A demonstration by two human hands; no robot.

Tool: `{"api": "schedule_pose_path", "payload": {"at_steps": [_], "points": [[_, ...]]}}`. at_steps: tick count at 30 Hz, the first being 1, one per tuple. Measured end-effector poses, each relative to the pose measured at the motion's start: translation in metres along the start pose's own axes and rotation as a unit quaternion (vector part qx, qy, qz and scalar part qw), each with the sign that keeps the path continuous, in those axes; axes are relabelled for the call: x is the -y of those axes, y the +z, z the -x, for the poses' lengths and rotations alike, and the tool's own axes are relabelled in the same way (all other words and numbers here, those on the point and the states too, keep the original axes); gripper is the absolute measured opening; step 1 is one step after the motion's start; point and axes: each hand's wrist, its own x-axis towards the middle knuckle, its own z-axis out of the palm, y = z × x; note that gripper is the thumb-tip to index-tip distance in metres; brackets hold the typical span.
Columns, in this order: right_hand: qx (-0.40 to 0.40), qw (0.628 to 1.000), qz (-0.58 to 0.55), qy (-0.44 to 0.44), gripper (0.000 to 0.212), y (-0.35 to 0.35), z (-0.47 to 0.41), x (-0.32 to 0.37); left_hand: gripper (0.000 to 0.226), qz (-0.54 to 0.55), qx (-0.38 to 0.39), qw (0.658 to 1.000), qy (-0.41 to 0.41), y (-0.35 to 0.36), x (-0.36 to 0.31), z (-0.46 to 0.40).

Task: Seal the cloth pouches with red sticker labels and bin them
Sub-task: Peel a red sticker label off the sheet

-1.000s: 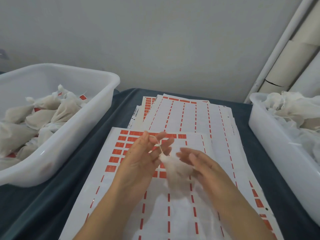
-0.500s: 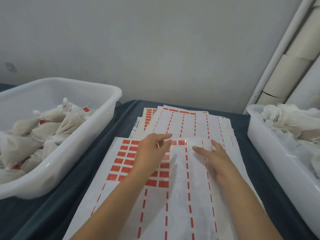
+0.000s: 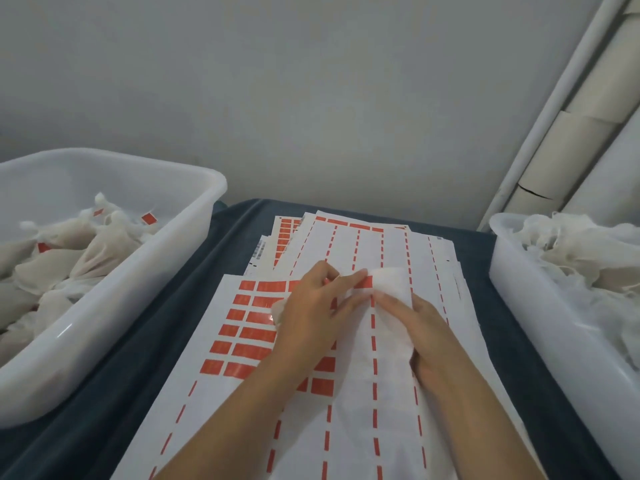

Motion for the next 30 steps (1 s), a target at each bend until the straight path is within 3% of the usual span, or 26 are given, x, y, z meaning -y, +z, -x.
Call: {"api": "schedule_pose_path", "payload": {"at_steps": [6, 13, 20, 30], "points": [[-0.033, 0.994, 0.071, -0.072, 0.037, 0.005, 0.008, 0.006, 0.040, 0.007, -0.051, 0.996, 0.078, -0.014, -0.004, -0.001], [-0.025, 0.986, 0.125, -0.109, 0.041, 0.006, 0.015, 0.013, 0.031, 0.027, -0.021, 0.995, 0.097, -0.026, -0.005, -0.003], [-0.013, 0.987, 0.117, -0.111, 0.040, 0.007, 0.017, 0.015, 0.038, 0.084, 0.040, 0.995, 0.042, -0.035, -0.008, -0.008], [-0.025, 0.988, 0.109, -0.108, 0.040, 0.006, 0.018, 0.015, 0.031, 0.142, 0.022, 0.990, -0.002, -0.033, -0.012, -0.007]]}}
